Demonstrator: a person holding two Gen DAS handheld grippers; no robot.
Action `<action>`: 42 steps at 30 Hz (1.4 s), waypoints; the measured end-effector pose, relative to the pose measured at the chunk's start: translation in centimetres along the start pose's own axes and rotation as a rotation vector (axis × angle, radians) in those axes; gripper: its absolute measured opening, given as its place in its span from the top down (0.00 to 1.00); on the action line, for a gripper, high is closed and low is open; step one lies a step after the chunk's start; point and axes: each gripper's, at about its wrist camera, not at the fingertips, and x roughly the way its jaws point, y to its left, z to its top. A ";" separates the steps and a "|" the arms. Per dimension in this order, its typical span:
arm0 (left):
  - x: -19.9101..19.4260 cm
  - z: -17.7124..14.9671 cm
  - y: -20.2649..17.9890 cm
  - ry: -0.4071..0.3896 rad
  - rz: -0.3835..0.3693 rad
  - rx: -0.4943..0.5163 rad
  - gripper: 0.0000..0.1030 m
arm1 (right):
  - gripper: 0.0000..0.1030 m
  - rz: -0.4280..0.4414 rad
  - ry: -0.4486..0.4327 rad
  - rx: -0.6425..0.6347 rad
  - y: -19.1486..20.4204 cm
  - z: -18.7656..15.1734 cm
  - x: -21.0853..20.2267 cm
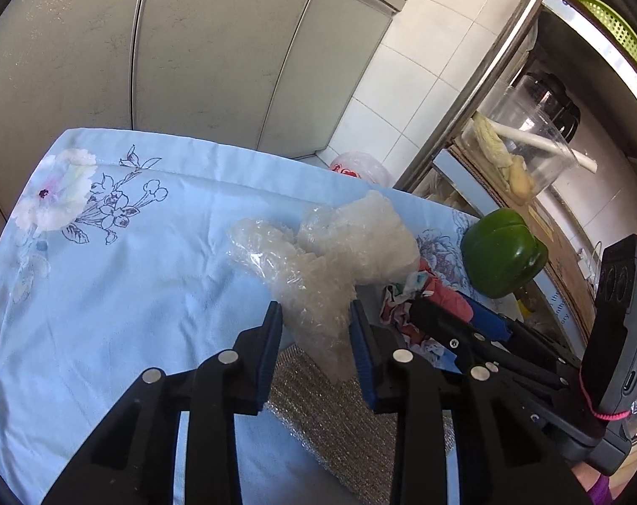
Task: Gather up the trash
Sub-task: 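Close left tool on the clear bubble wrap while right tool grasps the red cloth, then carry bubble wrap and cloth over the pink bin and open both tools to drop them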
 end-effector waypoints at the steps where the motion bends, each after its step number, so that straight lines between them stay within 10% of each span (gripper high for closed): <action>1: -0.3 -0.1 -0.1 -0.006 -0.005 0.006 0.71 | 0.54 0.002 -0.004 0.004 -0.1 -0.1 -0.3; 4: -1.4 -0.6 -0.4 -0.033 -0.010 0.039 0.72 | 0.68 0.012 -0.012 0.024 -0.3 -0.6 -1.2; 23: -11.0 -4.7 0.9 -0.162 -0.008 0.095 0.73 | 0.68 0.102 -0.128 0.055 2.5 -3.4 -8.6; 42: -22.3 -9.4 9.1 -0.299 0.148 -0.012 0.72 | 0.68 0.266 -0.129 -0.191 16.5 -4.9 -9.4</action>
